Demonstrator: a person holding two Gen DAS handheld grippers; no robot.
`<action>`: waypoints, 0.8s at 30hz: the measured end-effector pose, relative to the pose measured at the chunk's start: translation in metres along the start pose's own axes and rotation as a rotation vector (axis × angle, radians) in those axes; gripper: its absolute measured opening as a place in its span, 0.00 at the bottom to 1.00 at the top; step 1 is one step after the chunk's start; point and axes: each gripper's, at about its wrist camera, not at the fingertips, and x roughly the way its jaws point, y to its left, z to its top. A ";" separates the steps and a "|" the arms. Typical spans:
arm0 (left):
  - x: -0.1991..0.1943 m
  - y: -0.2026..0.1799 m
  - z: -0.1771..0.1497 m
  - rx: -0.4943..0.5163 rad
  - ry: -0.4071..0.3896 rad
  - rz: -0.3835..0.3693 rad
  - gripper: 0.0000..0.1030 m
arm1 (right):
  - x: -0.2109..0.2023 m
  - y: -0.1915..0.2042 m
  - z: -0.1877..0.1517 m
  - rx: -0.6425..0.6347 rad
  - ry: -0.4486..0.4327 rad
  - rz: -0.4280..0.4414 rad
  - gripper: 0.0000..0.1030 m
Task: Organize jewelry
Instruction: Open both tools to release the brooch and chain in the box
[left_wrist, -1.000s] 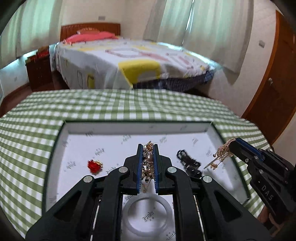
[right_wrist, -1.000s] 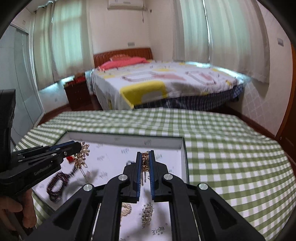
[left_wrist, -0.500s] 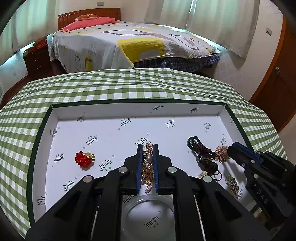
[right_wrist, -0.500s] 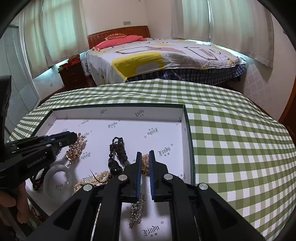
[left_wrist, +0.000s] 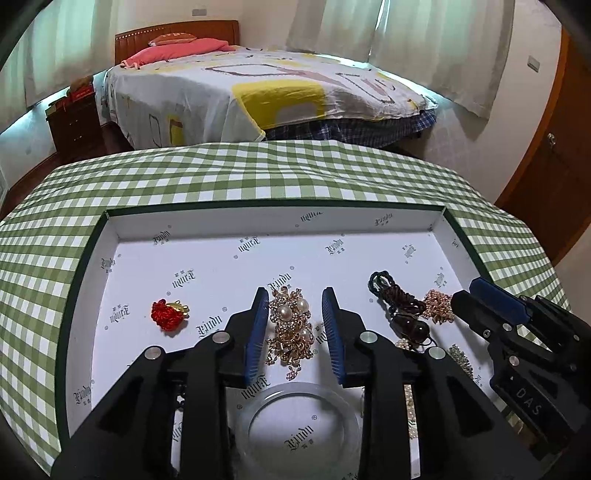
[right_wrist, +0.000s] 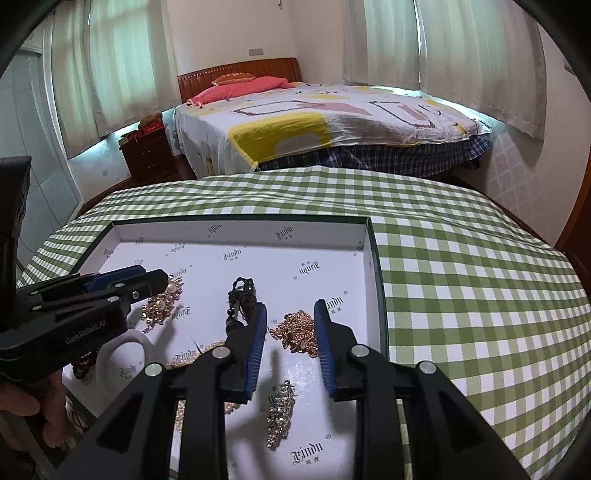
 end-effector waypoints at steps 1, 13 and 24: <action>-0.004 0.000 0.000 -0.002 -0.009 -0.005 0.30 | -0.002 -0.001 0.000 0.000 -0.004 0.000 0.29; -0.080 -0.002 -0.008 0.005 -0.212 -0.003 0.54 | -0.041 0.007 0.001 -0.010 -0.079 -0.004 0.34; -0.130 0.007 -0.033 -0.043 -0.299 0.023 0.55 | -0.085 0.022 -0.006 -0.024 -0.167 -0.031 0.35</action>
